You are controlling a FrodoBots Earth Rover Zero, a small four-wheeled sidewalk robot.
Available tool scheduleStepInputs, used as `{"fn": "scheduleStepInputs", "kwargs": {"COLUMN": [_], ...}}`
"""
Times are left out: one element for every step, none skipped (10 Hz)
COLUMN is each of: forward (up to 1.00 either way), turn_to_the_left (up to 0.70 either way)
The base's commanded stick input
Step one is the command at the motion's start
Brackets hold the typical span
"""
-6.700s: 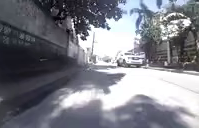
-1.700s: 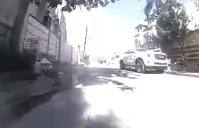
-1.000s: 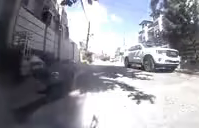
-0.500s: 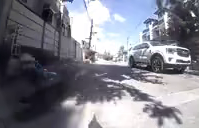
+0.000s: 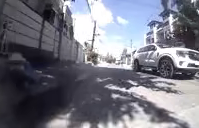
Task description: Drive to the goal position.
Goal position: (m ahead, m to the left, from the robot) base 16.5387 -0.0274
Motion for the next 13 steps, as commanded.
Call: {"fn": "scheduleStepInputs", "kwargs": {"forward": [1.00, 1.00, 1.00, 1.00, 1.00, 1.00, 1.00, 1.00, 1.00, 1.00, 1.00, 1.00, 1.00], "turn_to_the_left": [0.00, 0.00, 0.00, 0.00, 0.00, 0.00, 0.00, 0.00, 0.00, 0.00, 0.00, 0.00, 0.00]}}
